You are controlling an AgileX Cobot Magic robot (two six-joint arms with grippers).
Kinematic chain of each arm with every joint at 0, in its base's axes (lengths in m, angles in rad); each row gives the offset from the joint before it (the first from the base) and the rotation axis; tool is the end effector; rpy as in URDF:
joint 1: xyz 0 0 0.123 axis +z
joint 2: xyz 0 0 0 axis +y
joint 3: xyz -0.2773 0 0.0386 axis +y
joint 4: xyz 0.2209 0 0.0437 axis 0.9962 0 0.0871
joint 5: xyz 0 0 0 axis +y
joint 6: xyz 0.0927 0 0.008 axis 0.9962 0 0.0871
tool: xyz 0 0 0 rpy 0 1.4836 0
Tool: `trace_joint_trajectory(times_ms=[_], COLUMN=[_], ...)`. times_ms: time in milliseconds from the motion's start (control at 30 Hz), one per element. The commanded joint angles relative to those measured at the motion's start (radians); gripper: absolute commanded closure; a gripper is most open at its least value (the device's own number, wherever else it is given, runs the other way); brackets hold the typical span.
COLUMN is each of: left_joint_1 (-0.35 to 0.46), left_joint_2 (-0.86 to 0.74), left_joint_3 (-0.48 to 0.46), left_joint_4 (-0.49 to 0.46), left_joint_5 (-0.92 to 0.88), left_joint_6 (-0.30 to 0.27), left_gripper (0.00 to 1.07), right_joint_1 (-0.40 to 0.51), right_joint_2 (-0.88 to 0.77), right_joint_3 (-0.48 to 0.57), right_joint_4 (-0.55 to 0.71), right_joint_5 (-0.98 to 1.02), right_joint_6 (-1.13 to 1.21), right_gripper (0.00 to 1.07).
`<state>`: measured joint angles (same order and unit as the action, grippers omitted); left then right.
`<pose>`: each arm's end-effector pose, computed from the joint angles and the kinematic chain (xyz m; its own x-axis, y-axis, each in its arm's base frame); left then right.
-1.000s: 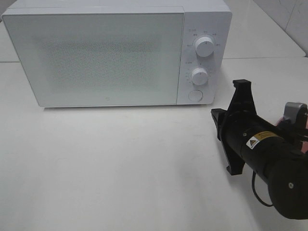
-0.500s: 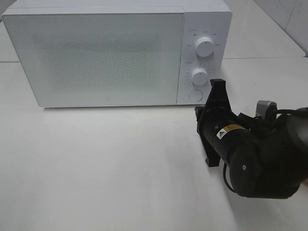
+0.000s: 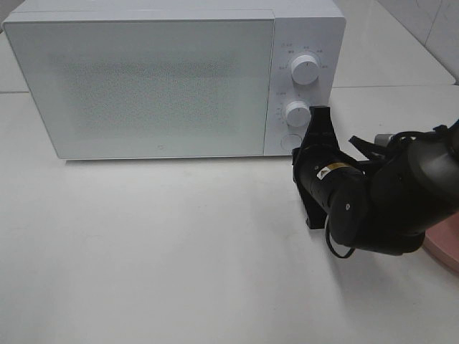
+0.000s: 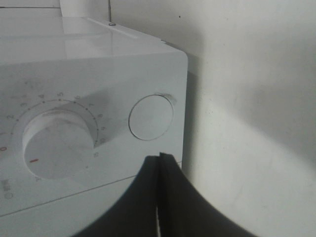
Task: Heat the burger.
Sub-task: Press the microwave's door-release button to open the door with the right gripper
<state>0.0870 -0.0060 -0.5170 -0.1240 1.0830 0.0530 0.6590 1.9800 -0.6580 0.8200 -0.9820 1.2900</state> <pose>-0.0246 -0.0124 0.2662 -0.4509 -0.0447 -0.8915 0.0083 0.9985 -0.0542 0.2792 0.1447 0.1272 0.0358 0.9991 -0.0206 0.3378 0.0073 0.9412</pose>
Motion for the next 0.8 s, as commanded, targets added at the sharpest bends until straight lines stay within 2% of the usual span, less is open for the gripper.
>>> trace_joint_trajectory(times_ms=[33, 233, 800], left_joint_1=[-0.006, -0.006, -0.006], left_joint_2=[-0.025, -0.025, -0.025], left_joint_3=[0.002, 0.002, 0.002], left_joint_4=[-0.011, -0.011, -0.011], left_joint_5=[-0.016, -0.016, -0.016], left_joint_6=[-0.003, -0.003, -0.003], left_gripper=[0.07, 0.07, 0.07], right_joint_1=[-0.034, -0.066, -0.1], right_joint_2=[0.001, 0.055, 0.117], right_joint_3=[-0.04, -0.088, -0.171], right_joint_4=[-0.004, -0.057, -0.074], right_joint_5=[0.036, 0.044, 0.06], right_joint_6=[-0.056, -0.008, 0.023], right_gripper=[1.07, 1.07, 1.07])
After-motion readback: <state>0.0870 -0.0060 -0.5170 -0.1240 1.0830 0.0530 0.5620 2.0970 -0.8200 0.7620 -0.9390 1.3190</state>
